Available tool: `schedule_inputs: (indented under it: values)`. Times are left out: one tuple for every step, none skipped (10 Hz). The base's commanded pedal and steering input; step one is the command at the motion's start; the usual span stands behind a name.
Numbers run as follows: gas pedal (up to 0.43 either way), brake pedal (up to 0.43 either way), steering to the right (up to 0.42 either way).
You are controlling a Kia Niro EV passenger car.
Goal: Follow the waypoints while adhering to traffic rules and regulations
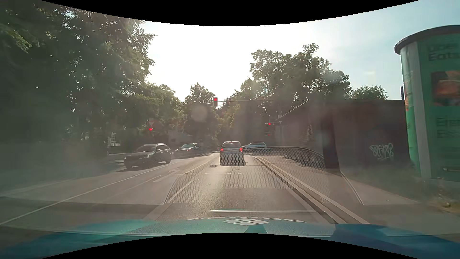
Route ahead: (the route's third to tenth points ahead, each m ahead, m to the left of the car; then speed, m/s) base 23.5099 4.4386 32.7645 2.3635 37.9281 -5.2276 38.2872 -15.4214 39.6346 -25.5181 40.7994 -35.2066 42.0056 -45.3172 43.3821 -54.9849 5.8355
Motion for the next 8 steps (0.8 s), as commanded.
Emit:
schedule_inputs:
  values:
    - [0.0,0.0,-0.007]
    - [0.0,0.0,-0.007]
    - [0.0,0.0,-0.008]
    - [0.0,0.0,-0.007]
    - [0.0,0.0,-0.007]
    - [0.0,0.018,-0.007]
    - [0.0,0.085,-0.008]
    - [0.0,0.128,-0.008]
